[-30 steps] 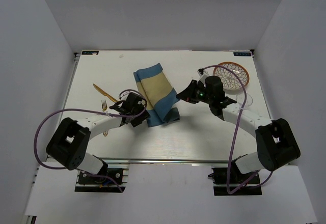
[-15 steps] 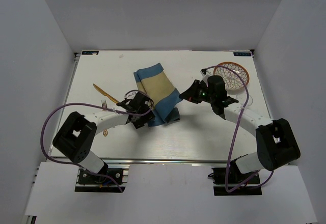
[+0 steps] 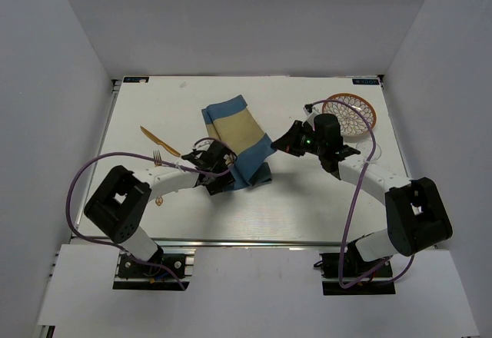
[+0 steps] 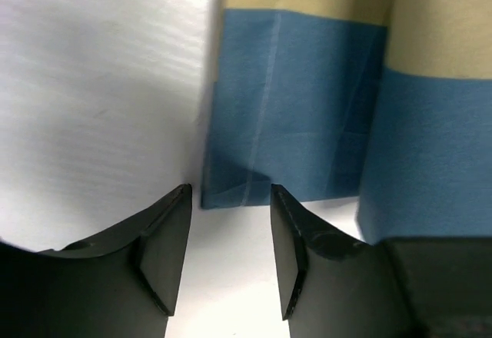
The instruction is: Set the dinner table for one person
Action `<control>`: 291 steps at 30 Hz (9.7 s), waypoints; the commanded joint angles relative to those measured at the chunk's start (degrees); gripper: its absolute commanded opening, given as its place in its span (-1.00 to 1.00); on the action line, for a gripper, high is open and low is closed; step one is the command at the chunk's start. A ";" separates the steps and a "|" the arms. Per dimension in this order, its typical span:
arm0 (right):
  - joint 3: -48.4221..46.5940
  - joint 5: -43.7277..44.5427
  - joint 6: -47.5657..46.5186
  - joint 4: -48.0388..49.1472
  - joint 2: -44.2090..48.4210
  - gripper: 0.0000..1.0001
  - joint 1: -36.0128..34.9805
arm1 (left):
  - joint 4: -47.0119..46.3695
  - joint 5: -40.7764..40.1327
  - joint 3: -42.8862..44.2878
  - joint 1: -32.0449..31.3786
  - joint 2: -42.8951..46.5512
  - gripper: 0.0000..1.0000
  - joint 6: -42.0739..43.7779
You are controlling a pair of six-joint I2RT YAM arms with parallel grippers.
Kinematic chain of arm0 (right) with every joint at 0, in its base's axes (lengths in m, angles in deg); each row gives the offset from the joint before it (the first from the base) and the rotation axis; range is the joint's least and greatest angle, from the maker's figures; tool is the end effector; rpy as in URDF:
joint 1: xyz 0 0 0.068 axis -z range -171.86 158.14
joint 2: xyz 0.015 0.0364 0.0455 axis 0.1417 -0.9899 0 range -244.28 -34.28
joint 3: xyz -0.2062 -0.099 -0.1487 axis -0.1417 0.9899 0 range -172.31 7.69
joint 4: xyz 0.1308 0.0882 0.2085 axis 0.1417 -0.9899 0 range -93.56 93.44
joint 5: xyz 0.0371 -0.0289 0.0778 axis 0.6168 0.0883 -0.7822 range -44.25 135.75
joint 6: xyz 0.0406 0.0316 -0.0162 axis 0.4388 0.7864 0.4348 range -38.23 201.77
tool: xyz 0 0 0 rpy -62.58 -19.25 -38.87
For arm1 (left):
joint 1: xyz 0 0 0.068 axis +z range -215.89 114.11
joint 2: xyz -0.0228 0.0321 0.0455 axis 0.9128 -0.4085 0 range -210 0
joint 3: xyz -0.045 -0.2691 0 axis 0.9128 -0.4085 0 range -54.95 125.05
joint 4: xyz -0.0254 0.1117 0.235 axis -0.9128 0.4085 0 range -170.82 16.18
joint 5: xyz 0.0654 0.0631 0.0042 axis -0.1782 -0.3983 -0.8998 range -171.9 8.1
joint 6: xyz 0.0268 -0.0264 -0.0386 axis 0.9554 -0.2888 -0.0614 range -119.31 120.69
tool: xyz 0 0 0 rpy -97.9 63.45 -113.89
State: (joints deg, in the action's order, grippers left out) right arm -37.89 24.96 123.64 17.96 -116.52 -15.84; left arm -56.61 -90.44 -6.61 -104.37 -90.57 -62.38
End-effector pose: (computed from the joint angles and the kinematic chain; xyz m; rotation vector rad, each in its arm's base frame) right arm 0.2837 0.1401 0.2366 0.0698 2.0990 1.0833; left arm 0.2288 -0.1751 0.1572 -0.6276 2.6787 -0.3145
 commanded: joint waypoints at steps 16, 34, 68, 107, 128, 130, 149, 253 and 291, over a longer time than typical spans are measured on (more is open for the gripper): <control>-0.64 -4.95 0.15 1.83 3.13 -1.00 2.10 | 6.90 -7.19 5.44 0.33 -3.58 -1.00 1.27; 2.08 16.84 -11.37 -31.03 37.05 -1.00 7.90 | 29.14 -21.70 29.36 6.49 15.66 -1.00 12.27; -1.96 17.37 -14.97 -42.56 45.23 0.79 9.22 | 28.27 -16.34 13.03 6.84 37.64 0.96 9.72; -13.19 30.91 -16.11 -38.60 -20.23 0.79 -1.24 | 24.21 -10.52 28.44 7.27 -24.47 0.96 17.27; -63.39 30.91 -21.91 -55.83 -53.99 0.78 5.09 | 38.29 -17.22 76.56 16.33 -52.09 0.96 20.62; -65.59 30.64 -22.88 -57.14 -55.65 0.78 5.27 | 36.97 -16.95 75.07 16.33 -51.21 0.96 20.62; -55.06 26.16 -20.25 -51.71 -47.67 0.78 5.27 | 35.91 -14.93 77.26 18.00 -48.66 0.96 24.40; -60.24 69.49 -71.13 -36.76 -38.87 -1.00 -14.74 | 23.51 -22.83 11.34 17.65 33.79 0.96 30.92; -71.31 73.18 -66.83 -35.62 -53.55 -1.00 -29.01 | 23.69 -25.30 10.64 17.65 36.69 0.96 29.76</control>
State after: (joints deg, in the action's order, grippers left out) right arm -106.54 91.68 55.94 -19.48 -173.31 -44.63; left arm -32.79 -115.92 3.51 -86.97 -53.87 -32.94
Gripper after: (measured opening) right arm 0.130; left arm 0.979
